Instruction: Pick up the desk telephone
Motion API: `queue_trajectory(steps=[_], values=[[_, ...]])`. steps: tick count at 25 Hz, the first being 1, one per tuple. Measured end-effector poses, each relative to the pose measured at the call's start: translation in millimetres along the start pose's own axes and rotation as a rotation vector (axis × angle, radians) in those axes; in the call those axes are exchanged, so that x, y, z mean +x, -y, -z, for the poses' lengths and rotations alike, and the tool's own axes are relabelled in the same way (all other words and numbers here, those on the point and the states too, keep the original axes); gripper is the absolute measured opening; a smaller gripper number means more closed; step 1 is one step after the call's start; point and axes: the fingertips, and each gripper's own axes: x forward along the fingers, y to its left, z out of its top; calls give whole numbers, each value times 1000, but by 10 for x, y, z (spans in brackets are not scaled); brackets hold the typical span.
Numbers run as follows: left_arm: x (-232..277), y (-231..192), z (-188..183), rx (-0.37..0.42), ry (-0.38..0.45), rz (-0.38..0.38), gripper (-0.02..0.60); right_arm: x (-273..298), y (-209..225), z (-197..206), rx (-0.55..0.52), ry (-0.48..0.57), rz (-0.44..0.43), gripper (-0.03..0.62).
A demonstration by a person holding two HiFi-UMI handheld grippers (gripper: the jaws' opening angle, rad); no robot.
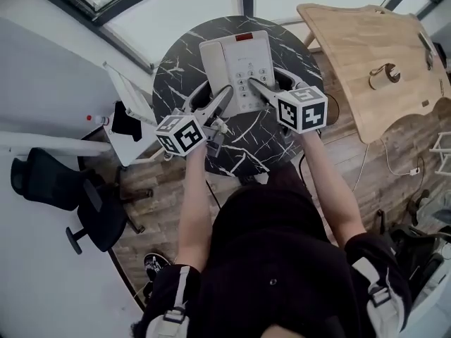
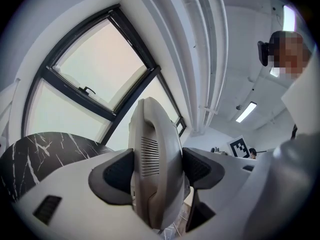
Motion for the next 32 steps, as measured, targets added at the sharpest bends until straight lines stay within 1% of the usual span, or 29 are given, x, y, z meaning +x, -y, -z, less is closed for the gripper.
queue_trajectory(steps=[3, 7, 13, 21, 32], values=[[-4, 84, -137, 15, 10, 6, 321, -58, -39, -143, -5, 25, -1, 298], [-43, 183, -294, 57, 22, 12, 321, -121, -120, -307, -30, 57, -8, 296], [-103, 376, -468, 103, 50, 22, 321, -280, -221, -515, -66, 105, -20, 293], [-121, 595, -643, 161, 70, 36, 321, -461, -278, -710, -77, 166, -31, 291], [-122, 634, -656, 172, 73, 28, 321, -488, -278, -732, -84, 176, -34, 288]])
